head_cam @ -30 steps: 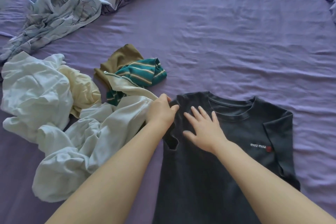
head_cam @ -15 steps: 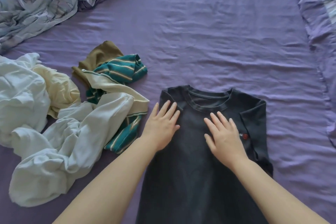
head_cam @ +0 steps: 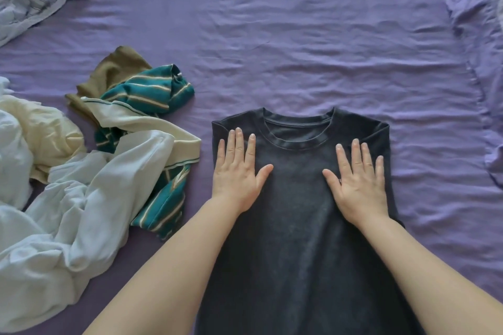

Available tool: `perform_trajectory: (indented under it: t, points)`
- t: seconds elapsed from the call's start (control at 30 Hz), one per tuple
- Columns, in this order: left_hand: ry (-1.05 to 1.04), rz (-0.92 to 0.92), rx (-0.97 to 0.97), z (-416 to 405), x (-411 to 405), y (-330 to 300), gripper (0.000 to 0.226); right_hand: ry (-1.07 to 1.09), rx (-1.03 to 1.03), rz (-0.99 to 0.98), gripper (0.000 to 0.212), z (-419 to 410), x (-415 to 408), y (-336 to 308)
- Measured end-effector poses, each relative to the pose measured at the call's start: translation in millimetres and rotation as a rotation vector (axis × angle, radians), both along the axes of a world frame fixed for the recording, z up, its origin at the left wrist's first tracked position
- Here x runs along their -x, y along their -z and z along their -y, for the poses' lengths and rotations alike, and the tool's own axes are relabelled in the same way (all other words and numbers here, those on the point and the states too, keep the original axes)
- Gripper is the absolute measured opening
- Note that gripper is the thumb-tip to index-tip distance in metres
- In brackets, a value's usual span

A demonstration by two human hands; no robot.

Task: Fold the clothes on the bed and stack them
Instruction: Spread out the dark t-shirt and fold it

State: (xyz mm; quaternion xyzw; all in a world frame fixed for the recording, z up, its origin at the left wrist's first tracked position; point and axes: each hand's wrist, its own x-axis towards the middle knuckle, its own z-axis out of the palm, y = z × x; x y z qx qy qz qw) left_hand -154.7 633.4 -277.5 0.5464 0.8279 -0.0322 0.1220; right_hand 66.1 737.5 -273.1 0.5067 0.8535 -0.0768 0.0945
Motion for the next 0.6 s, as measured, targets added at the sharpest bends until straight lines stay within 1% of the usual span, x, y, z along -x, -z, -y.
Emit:
perform_trajectory:
  t: [0.07, 0.17, 0.23, 0.37, 0.47, 0.53, 0.6]
  points:
    - [-0.009, -0.018, -0.015, 0, -1, 8, 0.076, 0.017, -0.032, -0.017, 0.082, 2, 2, 6]
    - [0.001, -0.072, -0.067, -1, -1, 19, 0.078, 0.034, -0.065, -0.035, 0.072, 2, 3, 16]
    - [-0.001, -0.091, -0.09, -2, -1, 24, 0.078, 0.036, -0.083, -0.033, 0.071, 0, 3, 23]
    - [0.005, -0.108, -0.01, -5, -1, 20, 0.081, 0.022, -0.052, 0.024, 0.072, -4, 3, 23]
    - [-0.016, -0.095, 0.033, -2, -10, 5, 0.075, -0.005, 0.002, 0.042, 0.07, 6, -2, 11]
    - [0.061, -0.084, 0.024, 12, -28, -8, 0.07, -0.062, 0.02, 0.024, 0.068, 31, -9, -1]
    - [0.192, -0.011, 0.026, 38, -59, -17, 0.067, -0.127, 0.06, -0.007, 0.066, 70, -18, -12]
